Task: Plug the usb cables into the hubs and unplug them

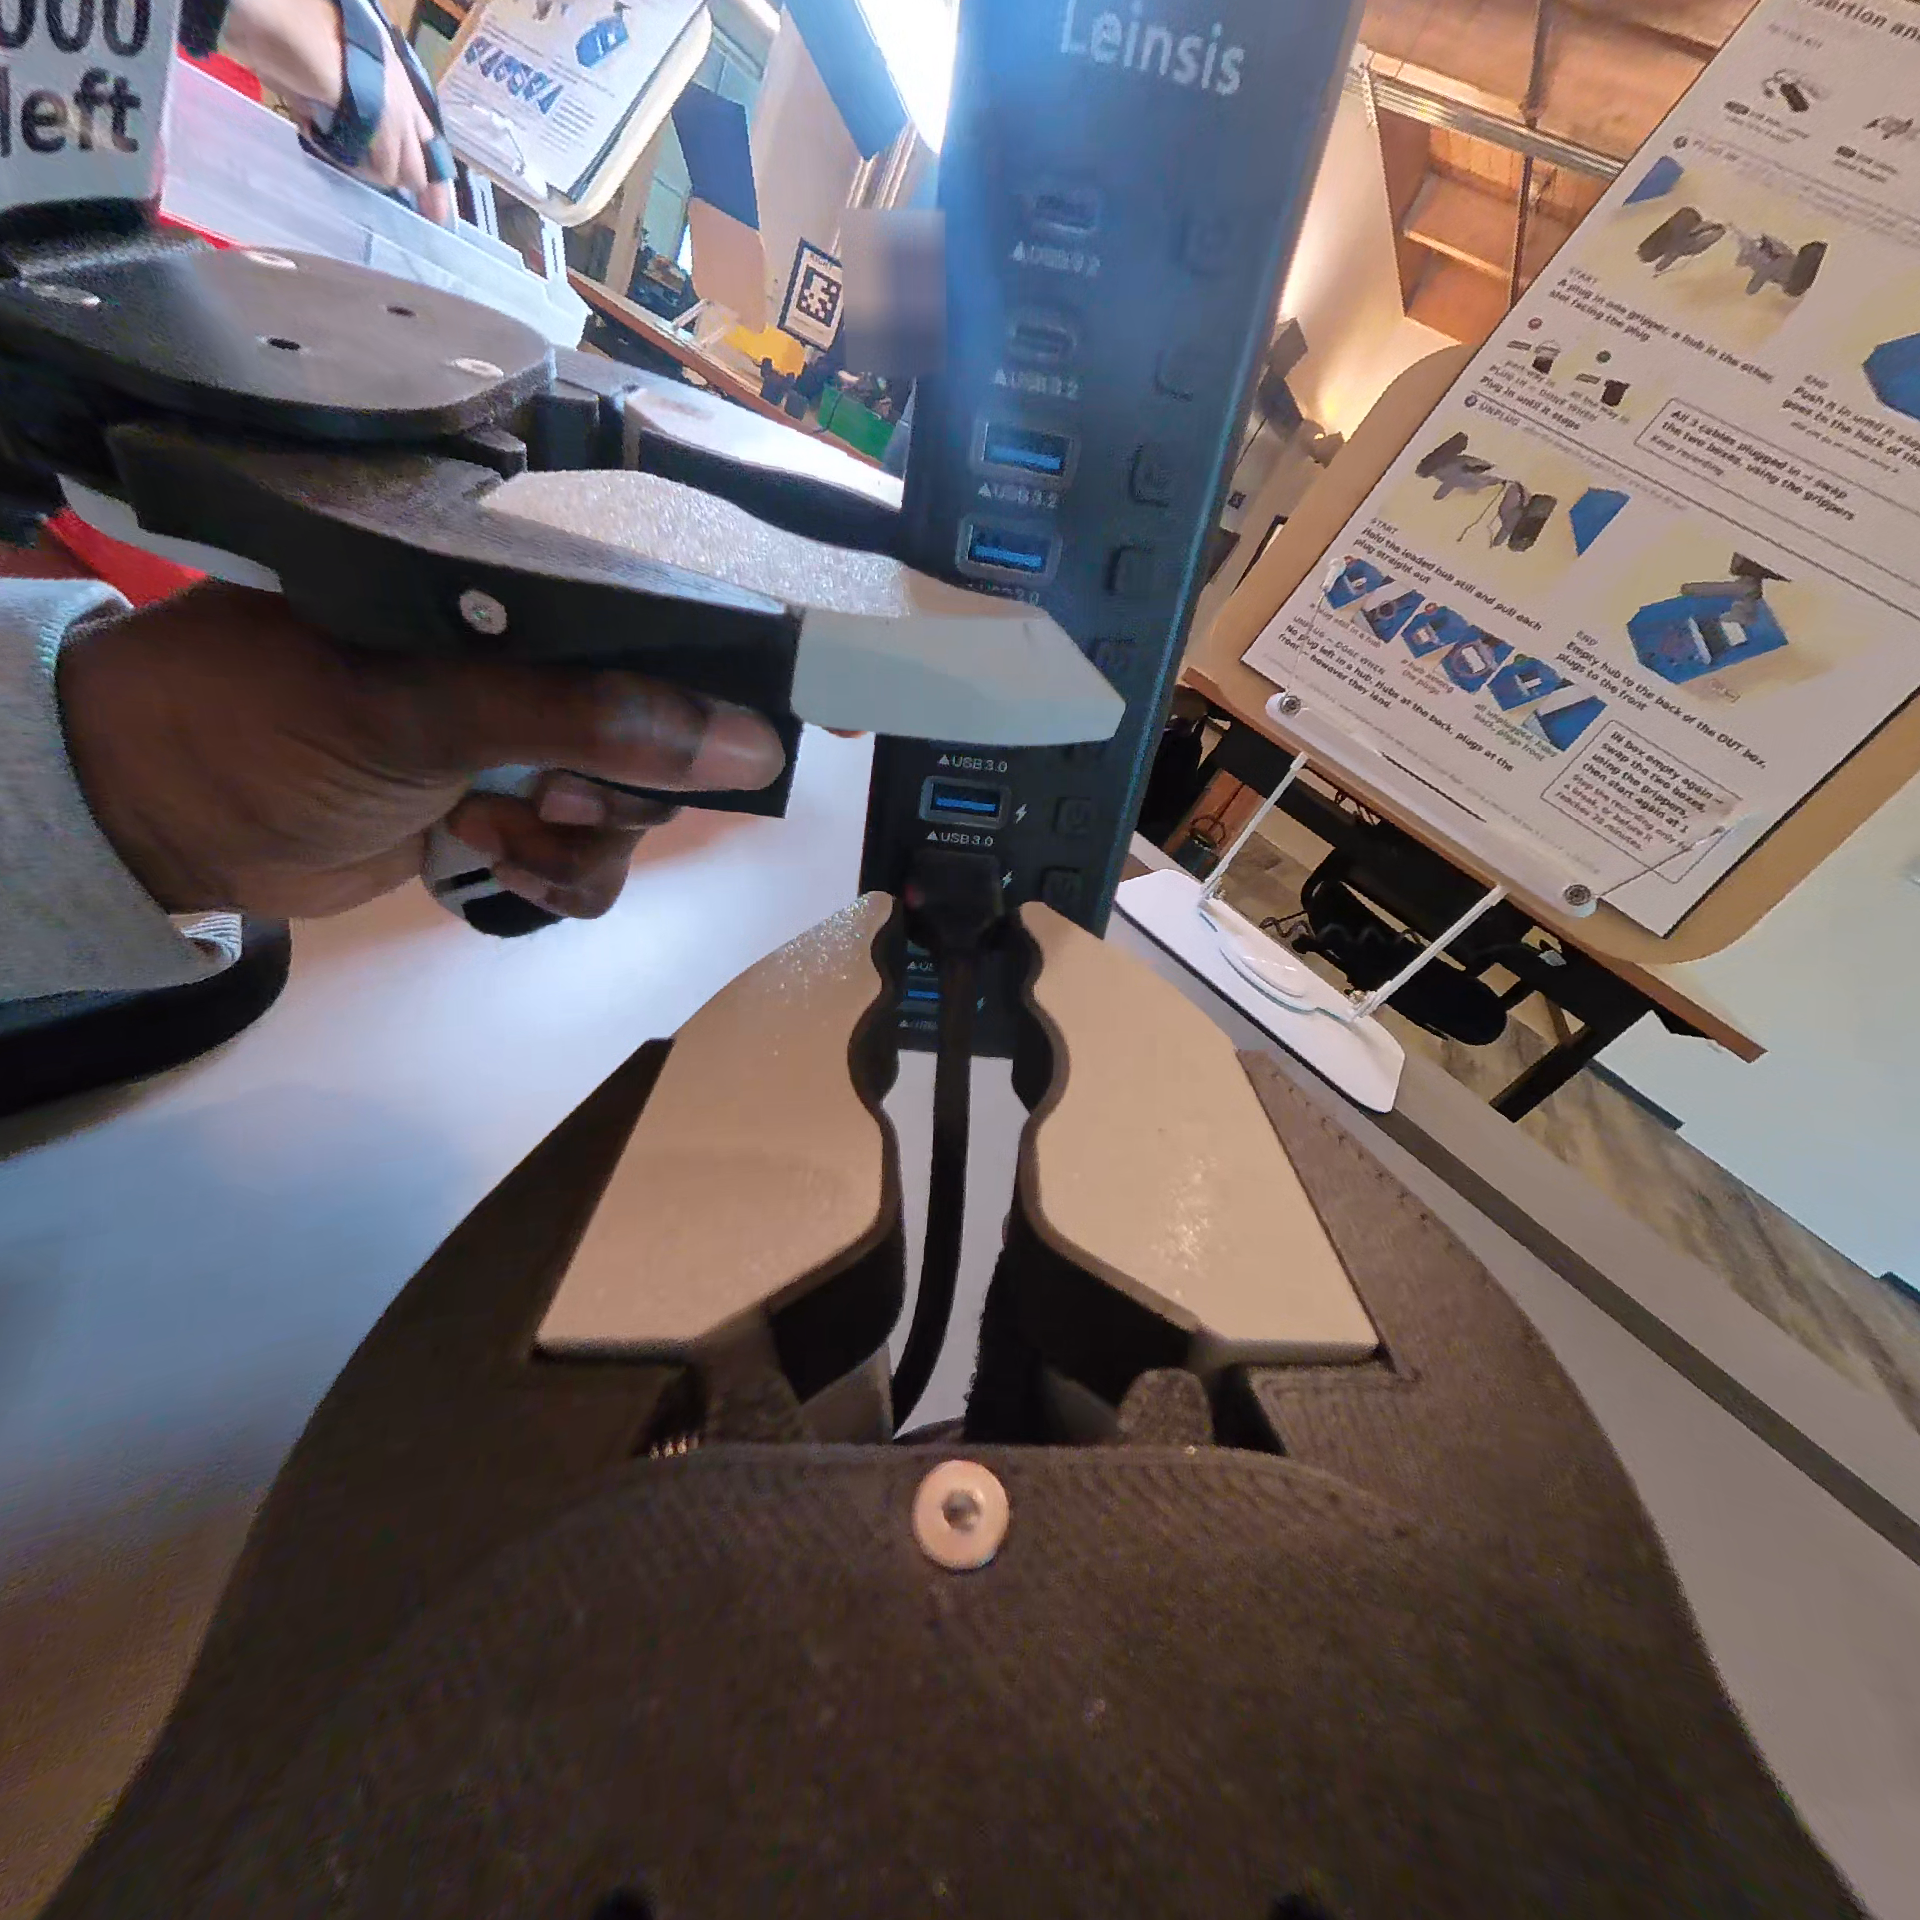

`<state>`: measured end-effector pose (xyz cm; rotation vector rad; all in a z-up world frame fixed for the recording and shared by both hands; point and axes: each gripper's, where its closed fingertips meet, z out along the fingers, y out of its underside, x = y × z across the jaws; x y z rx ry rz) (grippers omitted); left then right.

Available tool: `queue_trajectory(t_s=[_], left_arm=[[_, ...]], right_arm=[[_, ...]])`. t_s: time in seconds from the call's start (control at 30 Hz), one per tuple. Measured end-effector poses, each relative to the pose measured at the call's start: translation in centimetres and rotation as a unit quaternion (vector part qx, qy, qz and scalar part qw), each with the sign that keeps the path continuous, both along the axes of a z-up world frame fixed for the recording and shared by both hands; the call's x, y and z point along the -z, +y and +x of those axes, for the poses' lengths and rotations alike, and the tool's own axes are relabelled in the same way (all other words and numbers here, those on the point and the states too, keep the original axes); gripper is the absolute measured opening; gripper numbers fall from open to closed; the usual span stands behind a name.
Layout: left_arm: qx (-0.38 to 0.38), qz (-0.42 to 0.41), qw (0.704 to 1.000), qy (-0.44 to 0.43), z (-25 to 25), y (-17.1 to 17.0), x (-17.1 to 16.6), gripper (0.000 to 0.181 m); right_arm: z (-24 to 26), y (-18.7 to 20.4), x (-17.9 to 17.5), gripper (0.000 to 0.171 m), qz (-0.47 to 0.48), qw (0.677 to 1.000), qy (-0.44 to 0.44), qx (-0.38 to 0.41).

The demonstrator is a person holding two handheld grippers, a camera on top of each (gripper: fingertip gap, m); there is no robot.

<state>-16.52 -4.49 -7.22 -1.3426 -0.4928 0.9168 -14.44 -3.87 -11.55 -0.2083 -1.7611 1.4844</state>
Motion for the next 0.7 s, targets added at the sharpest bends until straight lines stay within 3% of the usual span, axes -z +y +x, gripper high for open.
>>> queue_trajectory(t_s=[0.13, 0.17, 0.2, 0.3, 0.4, 0.5, 0.57, 0.7], left_arm=[[-0.007, 0.004, 1.0, 0.008, 0.0, -0.1, -0.1, 0.029], [-0.018, 0.029, 0.999, 0.006, -0.3, -0.9, -0.5, 0.027], [-0.029, 0.051, 0.998, 0.003, -0.6, -2.1, -0.9, 0.027], [0.088, 0.161, 0.981, -0.063, 0.1, -3.1, -1.4, 0.027], [0.206, 0.192, 0.953, -0.117, 1.2, -1.3, -1.2, 0.028], [0.272, 0.162, 0.939, -0.135, 2.7, 1.4, -0.6, 0.028], [0.284, 0.148, 0.936, -0.144, 3.0, 2.5, -0.1, 0.027], [0.301, 0.203, 0.92, -0.149, 3.0, 2.4, -0.9, 0.031]], right_arm=[[0.0, 0.1, 0.4, 0.017, 0.004, 1.0, -0.008, -0.007], [0.3, 0.3, 0.2, 0.009, -0.005, 1.0, -0.009, -0.019], [0.5, 0.8, -0.7, 0.016, -0.04, 0.999, -0.011, -0.035], [0.5, 2.5, -3.6, 0.036, -0.145, 0.979, -0.077, -0.119], [0.2, 2.3, -3.4, 0.067, -0.123, 0.936, -0.221, -0.244], [0.8, 1.3, -2.6, 0.062, -0.085, 0.891, -0.303, -0.327], [2.0, 0.2, -1.1, 0.039, -0.041, 0.867, -0.328, -0.373], [2.1, 0.2, -1.8, 0.028, -0.113, 0.842, -0.342, -0.402]])
